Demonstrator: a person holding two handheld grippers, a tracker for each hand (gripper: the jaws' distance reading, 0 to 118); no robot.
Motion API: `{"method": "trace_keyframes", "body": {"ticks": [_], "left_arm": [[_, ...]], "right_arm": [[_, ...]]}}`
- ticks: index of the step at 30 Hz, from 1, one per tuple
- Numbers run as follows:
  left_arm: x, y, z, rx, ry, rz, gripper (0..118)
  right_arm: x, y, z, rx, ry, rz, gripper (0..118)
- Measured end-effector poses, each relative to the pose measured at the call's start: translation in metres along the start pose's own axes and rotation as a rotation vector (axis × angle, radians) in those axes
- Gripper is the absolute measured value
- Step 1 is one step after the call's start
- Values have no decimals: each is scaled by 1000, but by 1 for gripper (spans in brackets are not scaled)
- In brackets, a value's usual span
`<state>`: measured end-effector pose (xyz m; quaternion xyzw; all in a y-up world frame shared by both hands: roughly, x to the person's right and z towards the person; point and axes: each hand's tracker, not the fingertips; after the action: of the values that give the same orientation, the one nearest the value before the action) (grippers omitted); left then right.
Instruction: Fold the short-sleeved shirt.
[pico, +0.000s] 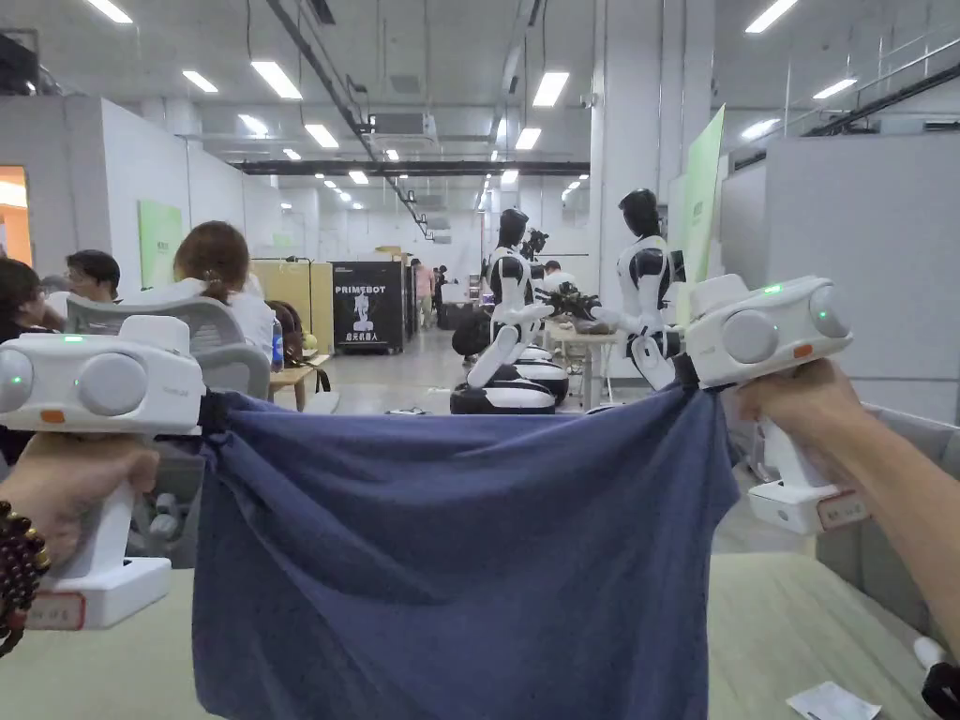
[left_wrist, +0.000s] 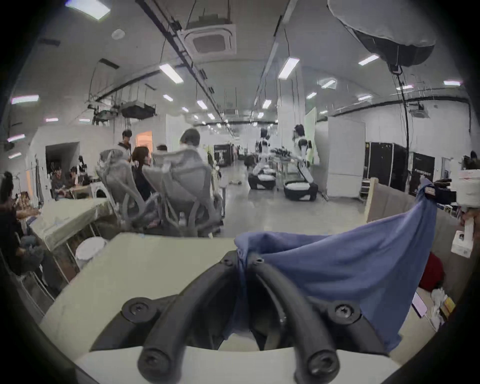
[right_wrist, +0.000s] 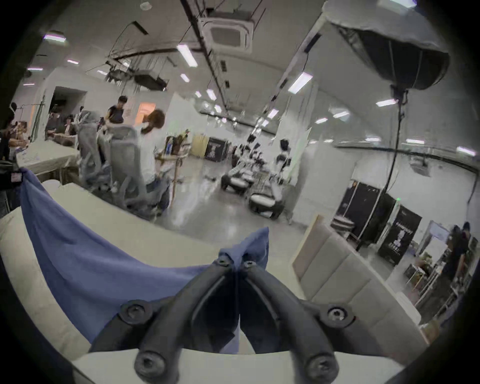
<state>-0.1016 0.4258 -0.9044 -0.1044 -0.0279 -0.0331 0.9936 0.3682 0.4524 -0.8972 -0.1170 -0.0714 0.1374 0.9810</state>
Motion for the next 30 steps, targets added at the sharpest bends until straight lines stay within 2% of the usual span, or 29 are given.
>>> {"method": "trace_keyframes", "body": {"ticks": [4, 10, 14, 19, 23, 26, 30], "left_arm": [[-2, 50, 3, 66, 33, -17, 2], [-4, 81, 7, 135, 77, -9, 2], [-6, 81, 0, 135, 87, -17, 2], [-12, 54, -17, 123, 73, 0, 2], [-11, 3, -44, 33, 52, -22, 2], [-8, -41, -61, -31, 47, -26, 2], [-10, -84, -65, -90, 15, 2, 2]], "right_arm": [[19, 38, 12, 83, -48, -80, 2], [26, 73, 3, 169, -88, -71, 2], [23, 75, -1, 163, -84, -84, 2], [15, 49, -14, 145, -62, -101, 2], [1, 9, -35, 71, -37, -104, 2], [-8, -27, -48, 0, 10, -143, 2], [-8, -58, -69, -45, 24, -119, 2]]}}
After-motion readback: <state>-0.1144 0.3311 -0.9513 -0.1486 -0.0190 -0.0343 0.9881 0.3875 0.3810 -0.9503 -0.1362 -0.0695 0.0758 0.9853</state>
